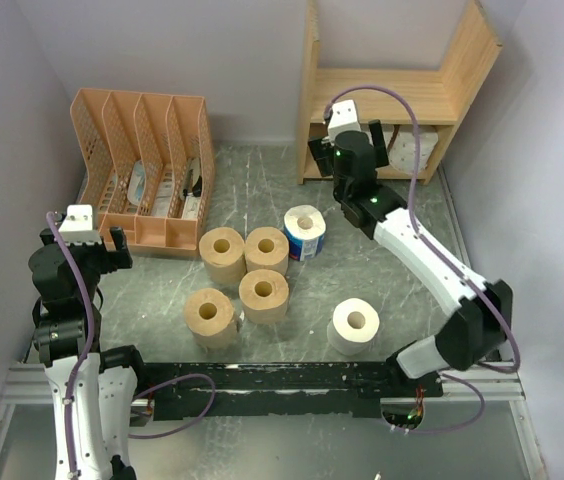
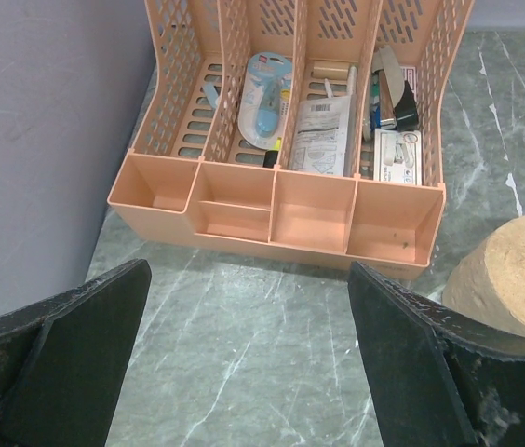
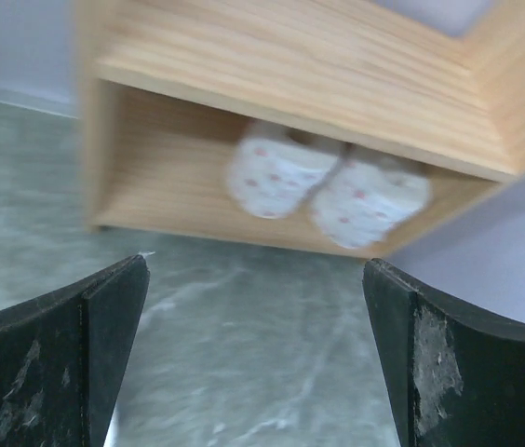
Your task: Place and organize the paper towels onto the shelf
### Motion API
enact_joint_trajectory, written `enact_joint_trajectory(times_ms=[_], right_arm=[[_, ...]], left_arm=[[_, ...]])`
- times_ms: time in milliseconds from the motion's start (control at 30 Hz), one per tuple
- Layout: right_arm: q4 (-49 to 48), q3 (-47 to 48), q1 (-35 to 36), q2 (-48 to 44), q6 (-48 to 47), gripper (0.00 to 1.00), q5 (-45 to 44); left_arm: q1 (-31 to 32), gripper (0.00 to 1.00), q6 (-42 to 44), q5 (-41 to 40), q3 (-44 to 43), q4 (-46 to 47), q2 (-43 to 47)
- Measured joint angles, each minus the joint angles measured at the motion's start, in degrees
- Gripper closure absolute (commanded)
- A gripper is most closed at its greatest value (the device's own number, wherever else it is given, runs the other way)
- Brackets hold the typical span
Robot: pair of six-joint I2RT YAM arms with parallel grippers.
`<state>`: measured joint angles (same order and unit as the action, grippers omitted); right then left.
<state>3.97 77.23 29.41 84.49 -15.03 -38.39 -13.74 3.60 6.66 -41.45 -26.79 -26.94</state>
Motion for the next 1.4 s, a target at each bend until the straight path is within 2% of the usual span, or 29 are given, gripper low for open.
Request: enact_joint_trajectory(times_ms=[33, 133, 233, 367, 500, 600, 800, 1033, 1200, 1400], right_arm=[[1.3, 0.5, 1.2, -0.6, 1.2, 0.00, 0.7], [7.7, -1.2, 2.3, -6.8, 5.9, 0.00, 11.0], [12.9, -5.7, 6.7, -10.1, 5.4, 0.00, 13.4], [20.4, -10.6, 13.5, -7.8, -1.3, 0.00, 16.3], [21.6, -18.7, 14.1, -9.1, -11.3, 0.00, 19.5], [20.7, -20.4, 14.1, -11.5, -17.6, 0.01, 23.1], [14.3, -18.7, 10.1, -10.5, -25.1, 0.13, 35.6], [13.2, -17.5, 2.7, -2.6, -29.0, 0.10, 48.6], [14.1, -16.4, -0.4, -0.1, -31.0, 0.09, 55.8], [13.3, -15.4, -1.3, 1.7, -31.5, 0.10, 59.2]], left_arm=[[0.0, 0.00, 0.0, 0.0, 0.0, 0.0, 0.0], [0.0, 0.01, 0.0, 0.0, 0.0, 0.0, 0.0], [0.0, 0.01, 0.0, 0.1, 0.0, 0.0, 0.0], [0.0, 0.00, 0.0, 0.1, 0.0, 0.0, 0.0], [-0.1, 0.00, 0.0, 0.1, 0.0, 0.0, 0.0], [-0.1, 0.02, 0.0, 0.1, 0.0, 0.0, 0.0], [-0.1, 0.10, 0.1, 0.4, 0.0, 0.0, 0.1], [-0.2, 0.11, 0.3, 1.6, 0.0, 0.0, 0.5], [-0.3, 0.12, 0.5, 2.3, 0.0, 0.0, 0.8], [-0.3, 0.14, 0.5, 2.6, 0.0, 0.0, 0.8]])
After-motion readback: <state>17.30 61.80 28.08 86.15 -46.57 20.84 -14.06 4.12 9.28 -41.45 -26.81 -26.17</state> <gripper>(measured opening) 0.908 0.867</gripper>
